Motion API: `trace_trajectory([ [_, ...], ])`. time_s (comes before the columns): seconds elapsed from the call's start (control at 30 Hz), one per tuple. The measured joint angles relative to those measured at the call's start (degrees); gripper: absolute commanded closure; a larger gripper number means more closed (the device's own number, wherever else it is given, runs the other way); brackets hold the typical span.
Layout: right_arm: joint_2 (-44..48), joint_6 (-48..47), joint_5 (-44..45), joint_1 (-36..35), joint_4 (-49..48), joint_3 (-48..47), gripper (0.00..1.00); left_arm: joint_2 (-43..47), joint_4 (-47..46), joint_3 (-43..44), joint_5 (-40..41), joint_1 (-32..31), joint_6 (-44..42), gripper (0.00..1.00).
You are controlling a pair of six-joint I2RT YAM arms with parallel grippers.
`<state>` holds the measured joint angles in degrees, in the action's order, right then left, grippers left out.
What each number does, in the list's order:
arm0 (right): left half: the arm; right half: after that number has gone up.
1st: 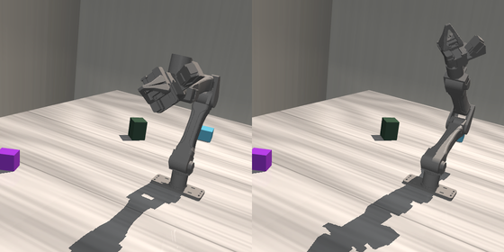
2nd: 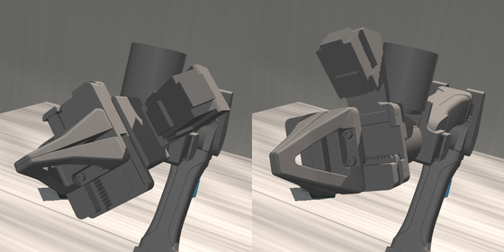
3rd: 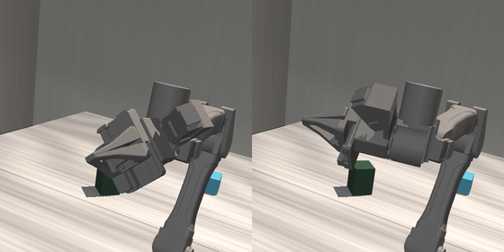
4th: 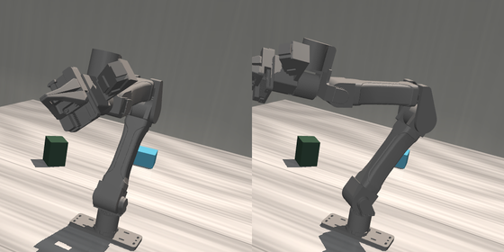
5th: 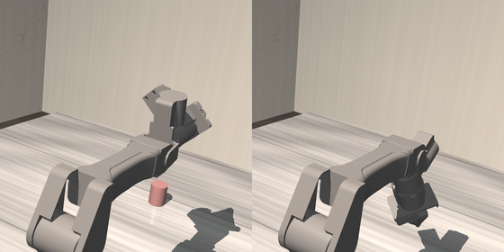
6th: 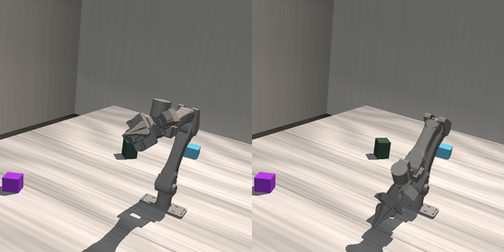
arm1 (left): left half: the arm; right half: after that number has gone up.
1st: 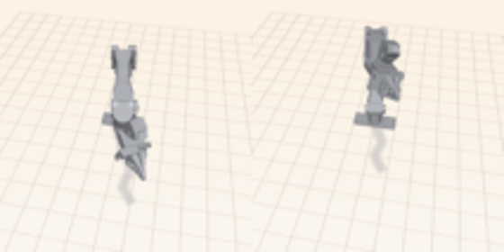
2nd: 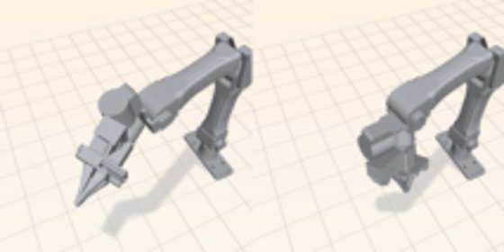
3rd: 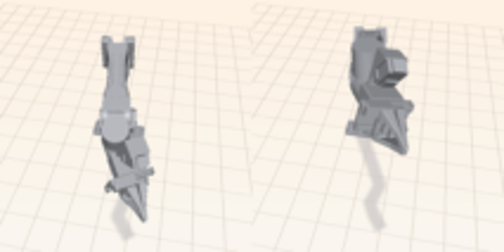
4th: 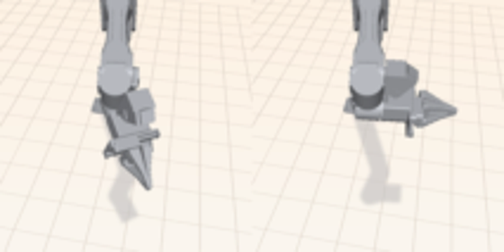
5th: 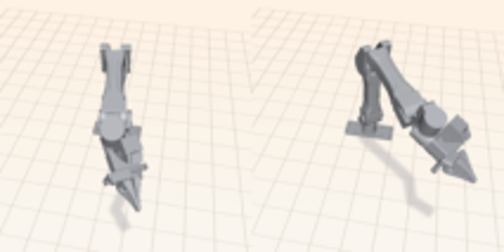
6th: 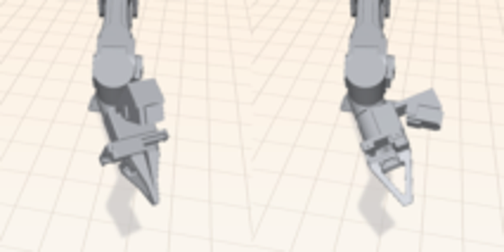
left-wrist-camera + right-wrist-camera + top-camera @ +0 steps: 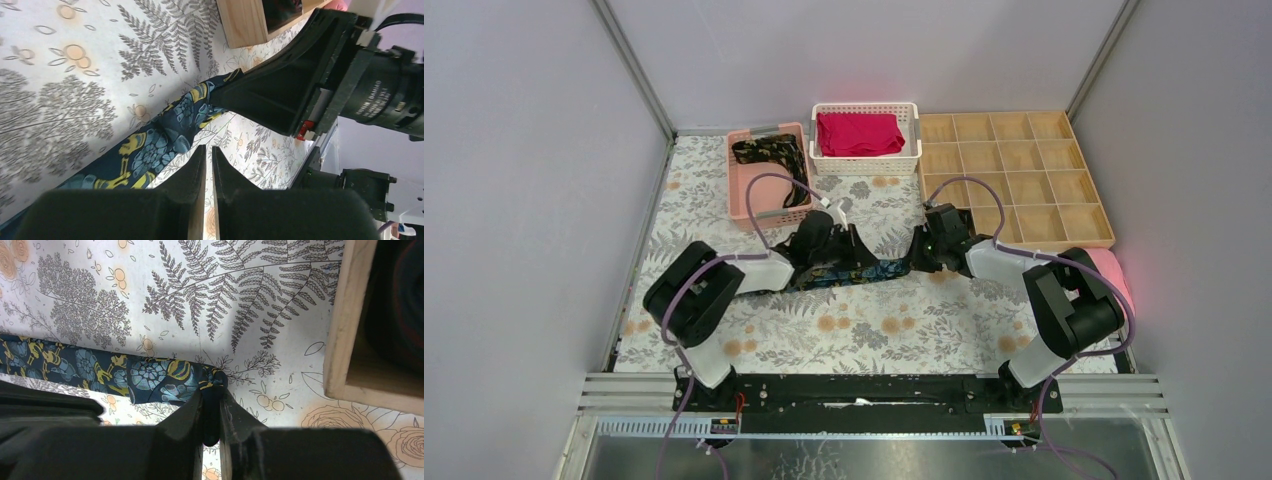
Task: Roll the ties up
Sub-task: Roll the tie at the center of the board.
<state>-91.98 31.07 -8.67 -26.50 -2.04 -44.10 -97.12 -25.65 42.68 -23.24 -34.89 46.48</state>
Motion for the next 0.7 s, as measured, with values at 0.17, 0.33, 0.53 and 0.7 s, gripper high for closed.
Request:
trace_trajectory([
  [0.17,0.2,-0.4,0.0,0.0,0.1,0.0,1.0,-5.5,-0.6,2.9,0.0,-2.2,0.3,0.86],
  [0.33,1.3,-0.8,0.0,0.0,0.1,0.0,1.0,-8.7,-0.5,4.4,0.3,-2.7,0.3,0.87],
  [0.53,3.6,-0.9,-0.1,-0.2,0.5,0.0,1.0,-11.3,-0.4,4.4,1.4,-2.7,0.3,0.87],
  [0.7,6.0,-0.9,-1.0,-0.7,1.2,0.0,1.0,-12.1,-0.5,4.7,2.1,-2.7,0.3,0.87],
])
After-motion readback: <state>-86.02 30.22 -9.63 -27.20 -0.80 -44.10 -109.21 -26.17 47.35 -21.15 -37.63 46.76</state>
